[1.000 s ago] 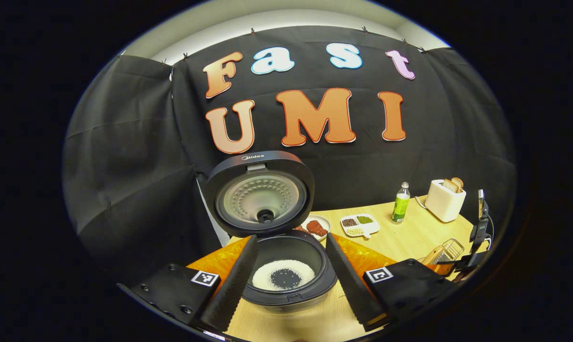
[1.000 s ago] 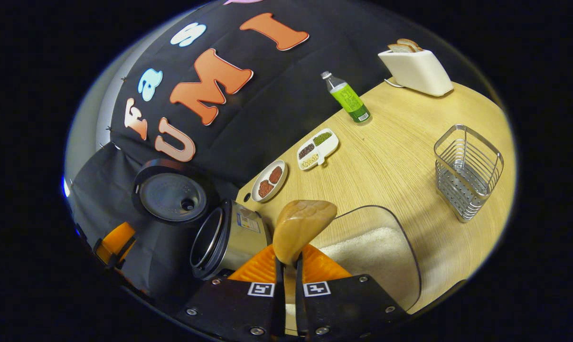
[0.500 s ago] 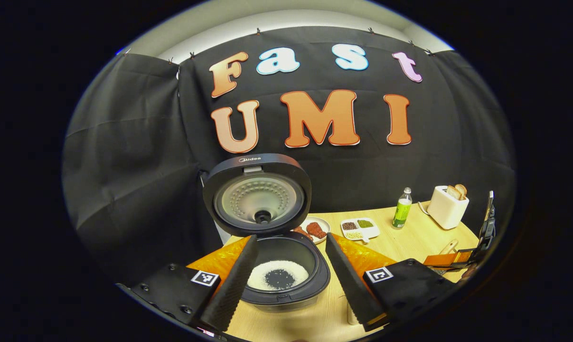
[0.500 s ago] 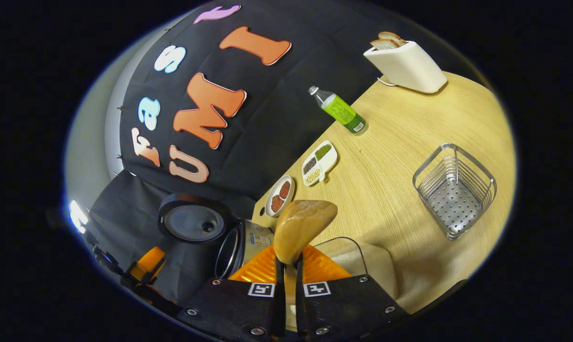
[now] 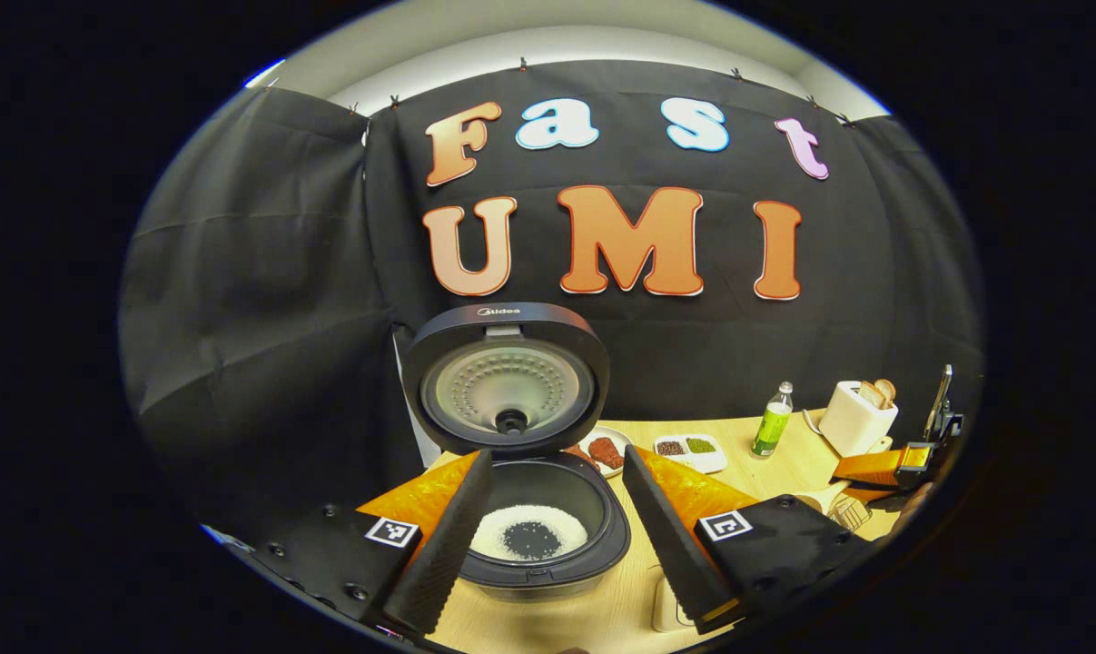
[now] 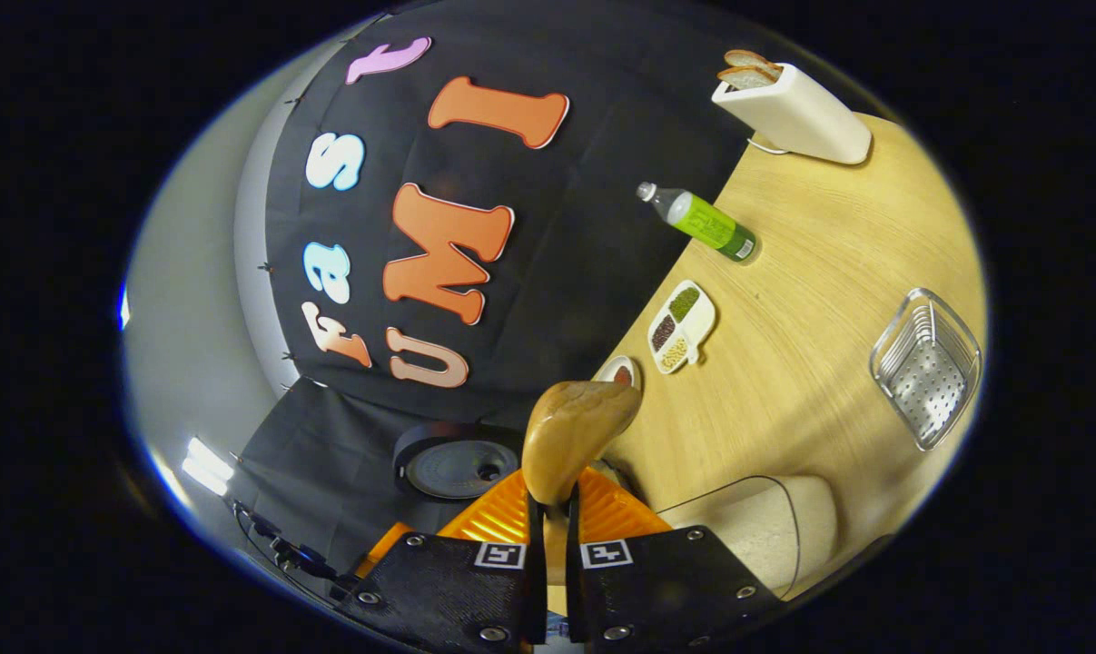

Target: Close the left gripper, press the button to open the rice cooker; take a wooden spoon from the chopstick holder with the right hand, scoop a spoonful of rice and pour it into the rice cooker, then put the wooden spoon back into the chopstick holder.

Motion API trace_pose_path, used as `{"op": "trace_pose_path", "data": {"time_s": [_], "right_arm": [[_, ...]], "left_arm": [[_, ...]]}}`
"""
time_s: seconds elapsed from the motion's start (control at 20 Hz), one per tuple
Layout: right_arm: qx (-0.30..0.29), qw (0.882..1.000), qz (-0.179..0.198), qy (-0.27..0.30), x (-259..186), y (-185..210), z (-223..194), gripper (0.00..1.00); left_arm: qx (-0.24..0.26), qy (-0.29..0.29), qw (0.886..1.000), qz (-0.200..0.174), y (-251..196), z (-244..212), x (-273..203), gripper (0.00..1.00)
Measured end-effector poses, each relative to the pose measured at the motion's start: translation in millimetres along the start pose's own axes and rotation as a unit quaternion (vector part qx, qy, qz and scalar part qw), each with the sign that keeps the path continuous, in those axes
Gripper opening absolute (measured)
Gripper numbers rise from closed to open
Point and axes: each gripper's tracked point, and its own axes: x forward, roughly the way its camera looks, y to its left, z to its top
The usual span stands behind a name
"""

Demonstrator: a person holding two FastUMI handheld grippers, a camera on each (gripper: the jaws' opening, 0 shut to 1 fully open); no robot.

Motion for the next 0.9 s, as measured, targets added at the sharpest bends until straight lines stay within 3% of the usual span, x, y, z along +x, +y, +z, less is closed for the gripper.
{"op": "trace_pose_path", "data": {"time_s": [0.25, 0.55, 0.65, 0.7, 0.9], "right_arm": [[0.015, 0.998, 0.058, 0.007, 19, 56, 5, 0.08], [0.022, 0.994, 0.097, 0.034, 62, 101, -9, 0.08], [0.024, 0.993, 0.104, 0.046, 75, 115, -18, 0.08], [0.022, 0.993, 0.105, 0.051, 83, 121, -22, 0.07], [0.004, 0.992, 0.110, 0.067, 114, 144, -40, 0.07]], "left_arm": [[-0.003, -0.011, 1.000, 0.023, 24, 1, -5, 0.89], [-0.004, -0.028, 0.998, 0.055, 61, 1, -14, 0.88], [0.006, -0.035, 0.997, 0.066, 73, 0, -17, 1.00], [0.010, -0.036, 0.997, 0.073, 80, -2, -18, 0.89], [0.009, -0.032, 0.996, 0.087, 95, -9, -23, 0.89]]}}
